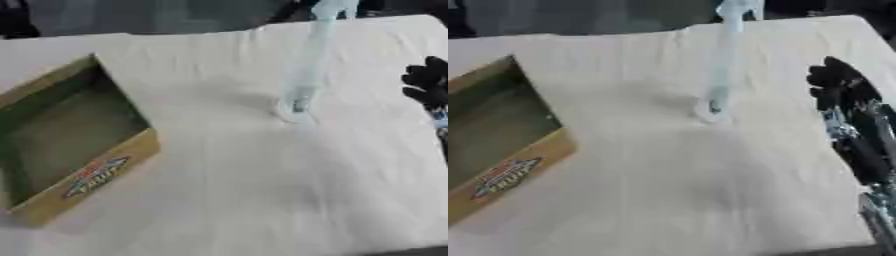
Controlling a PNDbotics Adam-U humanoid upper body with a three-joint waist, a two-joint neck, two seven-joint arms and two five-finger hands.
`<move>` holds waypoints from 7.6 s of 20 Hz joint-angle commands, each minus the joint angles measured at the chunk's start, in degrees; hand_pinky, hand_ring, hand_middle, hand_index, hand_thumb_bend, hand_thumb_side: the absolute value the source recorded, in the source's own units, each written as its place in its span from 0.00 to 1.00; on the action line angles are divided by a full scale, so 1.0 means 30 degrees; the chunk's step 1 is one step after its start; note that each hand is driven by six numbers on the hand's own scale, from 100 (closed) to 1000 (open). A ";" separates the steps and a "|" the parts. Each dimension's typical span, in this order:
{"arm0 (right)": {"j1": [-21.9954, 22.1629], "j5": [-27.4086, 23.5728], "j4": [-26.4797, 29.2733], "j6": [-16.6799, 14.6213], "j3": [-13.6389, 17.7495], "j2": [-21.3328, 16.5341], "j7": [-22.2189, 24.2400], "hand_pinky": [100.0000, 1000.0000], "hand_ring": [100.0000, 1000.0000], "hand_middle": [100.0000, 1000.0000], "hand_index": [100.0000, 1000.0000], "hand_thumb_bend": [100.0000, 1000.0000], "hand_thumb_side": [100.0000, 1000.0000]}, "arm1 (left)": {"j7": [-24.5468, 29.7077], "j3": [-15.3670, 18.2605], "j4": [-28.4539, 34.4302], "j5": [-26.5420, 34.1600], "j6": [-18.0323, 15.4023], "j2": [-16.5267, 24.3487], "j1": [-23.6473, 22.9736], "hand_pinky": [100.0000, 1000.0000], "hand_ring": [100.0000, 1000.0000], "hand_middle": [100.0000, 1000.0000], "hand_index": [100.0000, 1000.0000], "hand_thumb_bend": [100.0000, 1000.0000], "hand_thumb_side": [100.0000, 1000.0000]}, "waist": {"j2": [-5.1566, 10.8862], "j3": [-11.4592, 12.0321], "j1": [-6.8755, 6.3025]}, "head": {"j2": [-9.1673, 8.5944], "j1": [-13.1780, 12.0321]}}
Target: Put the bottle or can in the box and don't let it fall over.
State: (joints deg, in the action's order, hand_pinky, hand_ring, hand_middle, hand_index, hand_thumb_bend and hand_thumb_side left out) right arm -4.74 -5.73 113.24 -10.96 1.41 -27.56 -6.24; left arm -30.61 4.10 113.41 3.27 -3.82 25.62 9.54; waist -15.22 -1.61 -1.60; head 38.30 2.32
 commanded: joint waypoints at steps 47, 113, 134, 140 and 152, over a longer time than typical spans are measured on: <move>-0.5297 -2.7572 0.0450 0.4642 -0.1992 0.1518 -0.2414 0.00 0.04 0.07 1.00 0.24 0.38 | -0.0164 0.0216 0.0393 -0.0183 0.0019 -0.0013 -0.0220 0.69 0.71 0.71 0.86 0.56 0.71 | 0.0550 -0.0166 0.0027 | -0.0316 0.1030; -0.6741 -2.9108 0.0448 0.4972 -0.2034 0.0593 -0.3887 0.00 0.06 0.09 1.00 0.23 0.41 | -0.0024 0.0063 0.0393 0.0024 -0.0037 -0.0338 0.0280 0.69 0.70 0.71 0.86 0.55 0.71 | -0.0492 0.0564 -0.0129 | -0.1631 0.1816; -0.6694 -2.9279 0.0340 0.4438 -0.1710 -0.0156 -0.4441 0.00 0.06 0.10 1.00 0.24 0.41 | -0.0003 0.0052 0.0393 0.0032 -0.0076 -0.0392 0.0349 0.69 0.70 0.71 0.86 0.55 0.71 | -0.0622 0.0572 -0.0300 | -0.1862 0.1891; -0.6772 -2.9367 0.0243 0.4572 -0.1805 -0.0073 -0.4498 0.00 0.06 0.10 1.00 0.24 0.41 | -0.0001 0.0048 0.0393 0.0041 -0.0072 -0.0416 0.0363 0.69 0.70 0.71 0.86 0.54 0.71 | -0.0671 0.0598 -0.0285 | -0.1838 0.1896; -0.7047 -2.9528 0.0078 0.4822 -0.1937 0.0112 -0.4521 0.00 0.06 0.10 1.00 0.24 0.41 | 0.0029 0.0020 0.0393 0.0073 -0.0109 -0.0449 0.0515 0.69 0.70 0.71 0.86 0.54 0.72 | -0.0856 0.0761 -0.0131 | -0.1956 0.1822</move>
State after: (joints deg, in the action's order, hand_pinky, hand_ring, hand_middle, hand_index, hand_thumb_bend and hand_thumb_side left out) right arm -25.15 -93.99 112.86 3.33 -4.63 -26.48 -19.90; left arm -30.72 4.06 113.41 3.52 -4.02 23.60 10.63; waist -18.65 0.56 -2.03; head 33.12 7.73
